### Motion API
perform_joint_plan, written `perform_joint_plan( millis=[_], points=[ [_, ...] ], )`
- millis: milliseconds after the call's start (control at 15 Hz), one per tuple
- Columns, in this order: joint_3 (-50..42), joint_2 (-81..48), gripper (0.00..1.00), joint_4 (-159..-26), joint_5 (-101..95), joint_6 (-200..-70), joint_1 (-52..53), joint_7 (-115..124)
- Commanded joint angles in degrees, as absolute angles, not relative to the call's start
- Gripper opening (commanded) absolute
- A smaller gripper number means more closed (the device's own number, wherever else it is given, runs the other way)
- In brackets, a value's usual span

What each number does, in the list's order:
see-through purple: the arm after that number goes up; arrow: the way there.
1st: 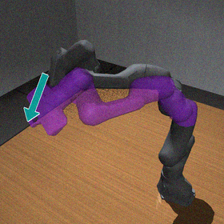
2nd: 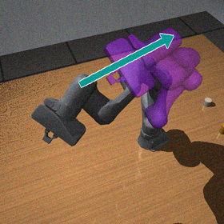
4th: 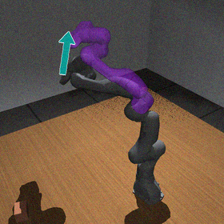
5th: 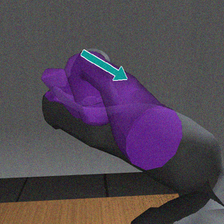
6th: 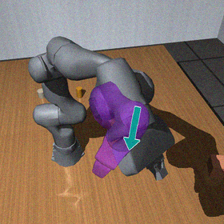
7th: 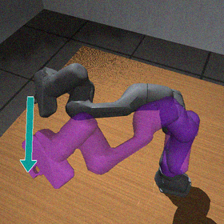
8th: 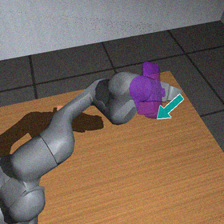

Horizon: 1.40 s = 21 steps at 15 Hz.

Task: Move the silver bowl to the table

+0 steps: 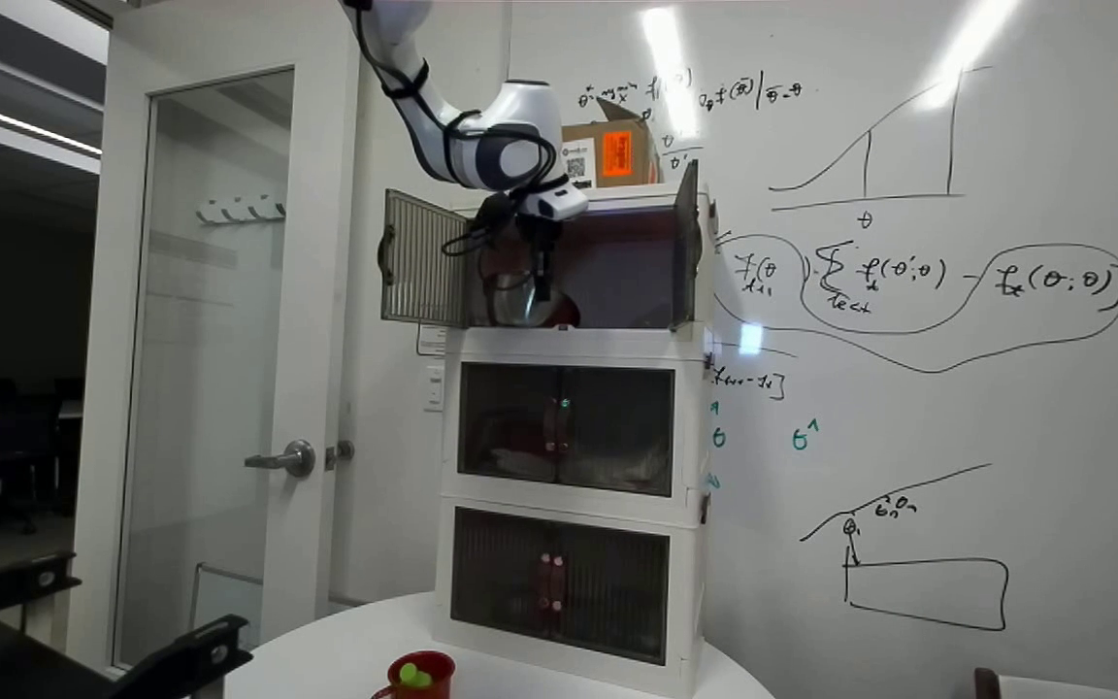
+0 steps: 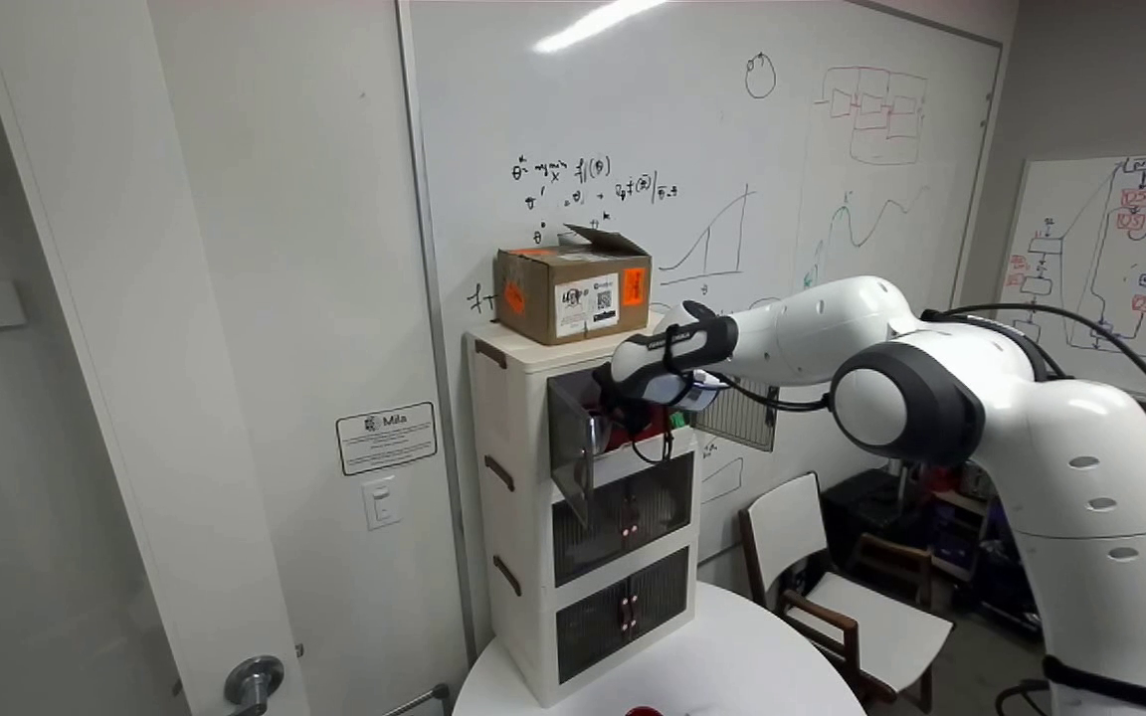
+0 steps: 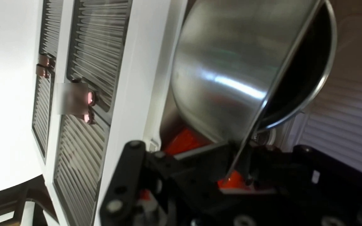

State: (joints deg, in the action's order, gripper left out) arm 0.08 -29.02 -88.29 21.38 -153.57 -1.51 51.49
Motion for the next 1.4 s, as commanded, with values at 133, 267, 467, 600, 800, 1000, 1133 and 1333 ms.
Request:
perform_joint_plan(
  millis=[133,267,467,600,800,1000,1133,1333],
  points=[
    [0.79,-27.58,0.32,-89.37,22.24,-148.59,-1.52,49.2],
    [0.69,-28.04,0.47,-88.71,21.95,-146.63,-1.22,49.18],
    [0.49,-28.54,0.7,-87.98,21.7,-144.31,-0.89,49.21],
    [0.43,-28.94,0.84,-87.45,21.57,-143.18,-0.78,49.25],
    [-0.24,-31.14,1.0,-85.15,20.37,-142.56,-0.21,49.98],
    [-0.93,-35.18,1.0,-80.89,18.77,-141.84,0.25,50.7],
    [-1.5,-38.29,1.0,-77.25,17.34,-141.15,0.65,51.15],
    [-2.05,-41.91,1.0,-71.5,15.34,-139.13,1.06,51.4]
  ],
)
